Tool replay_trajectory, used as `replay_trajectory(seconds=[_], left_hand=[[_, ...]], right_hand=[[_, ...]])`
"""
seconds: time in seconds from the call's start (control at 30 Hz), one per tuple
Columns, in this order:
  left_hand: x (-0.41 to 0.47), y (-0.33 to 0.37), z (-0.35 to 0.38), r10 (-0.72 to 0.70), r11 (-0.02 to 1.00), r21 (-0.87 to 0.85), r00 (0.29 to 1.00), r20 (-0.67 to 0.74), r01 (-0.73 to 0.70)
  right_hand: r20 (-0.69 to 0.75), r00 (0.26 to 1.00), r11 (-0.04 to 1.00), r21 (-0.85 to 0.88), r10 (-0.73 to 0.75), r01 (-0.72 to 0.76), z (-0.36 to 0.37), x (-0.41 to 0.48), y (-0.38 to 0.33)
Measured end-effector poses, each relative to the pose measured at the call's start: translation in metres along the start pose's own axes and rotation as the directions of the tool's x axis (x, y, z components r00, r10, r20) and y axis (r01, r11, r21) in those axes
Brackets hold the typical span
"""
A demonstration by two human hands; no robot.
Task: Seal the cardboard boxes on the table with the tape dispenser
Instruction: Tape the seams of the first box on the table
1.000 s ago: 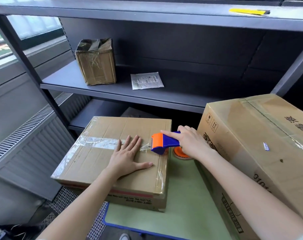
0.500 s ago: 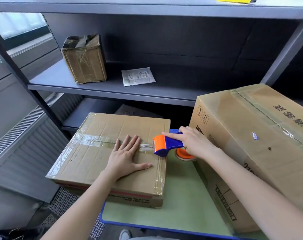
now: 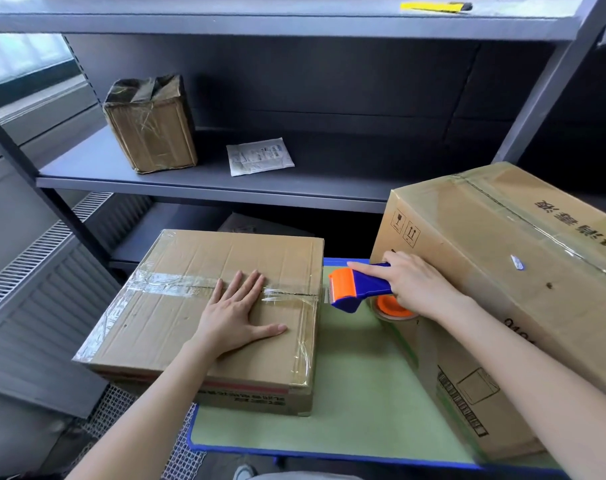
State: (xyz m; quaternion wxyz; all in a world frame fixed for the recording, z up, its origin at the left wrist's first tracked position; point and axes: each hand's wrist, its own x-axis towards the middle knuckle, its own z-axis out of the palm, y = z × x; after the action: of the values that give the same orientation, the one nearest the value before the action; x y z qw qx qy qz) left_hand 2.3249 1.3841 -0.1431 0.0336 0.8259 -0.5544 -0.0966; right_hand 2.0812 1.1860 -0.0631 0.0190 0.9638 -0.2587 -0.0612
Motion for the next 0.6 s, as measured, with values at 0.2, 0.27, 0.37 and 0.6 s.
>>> replay_trajectory(seconds=[0.2, 0.27, 0.37, 0.6], left_hand=[[0.000, 0.000, -0.003, 0.008, 1.000, -0.008, 1.000, 0.011, -0.008], [0.000, 0.000, -0.003, 0.011, 1.000, -0.002, 1.000, 0.025, -0.011], [0.001, 0.002, -0.005, 0.004, 1.000, 0.008, 0.999, 0.046, -0.005], [0.016, 0.059, -0.007, 0.087, 0.993, 0.081, 0.996, 0.010, -0.087]], right_hand=[[0.001, 1.000, 1.000, 0.017, 0.024, -0.024, 0.005, -0.001, -0.008], [0.009, 1.000, 1.000, -0.006, 0.016, -0.016, 0.008, 0.002, -0.013], [0.009, 1.000, 1.000, 0.007, 0.023, -0.023, 0.010, 0.004, -0.012], [0.008, 1.000, 0.998, -0.066, 0.018, -0.018, 0.009, 0.002, -0.022]])
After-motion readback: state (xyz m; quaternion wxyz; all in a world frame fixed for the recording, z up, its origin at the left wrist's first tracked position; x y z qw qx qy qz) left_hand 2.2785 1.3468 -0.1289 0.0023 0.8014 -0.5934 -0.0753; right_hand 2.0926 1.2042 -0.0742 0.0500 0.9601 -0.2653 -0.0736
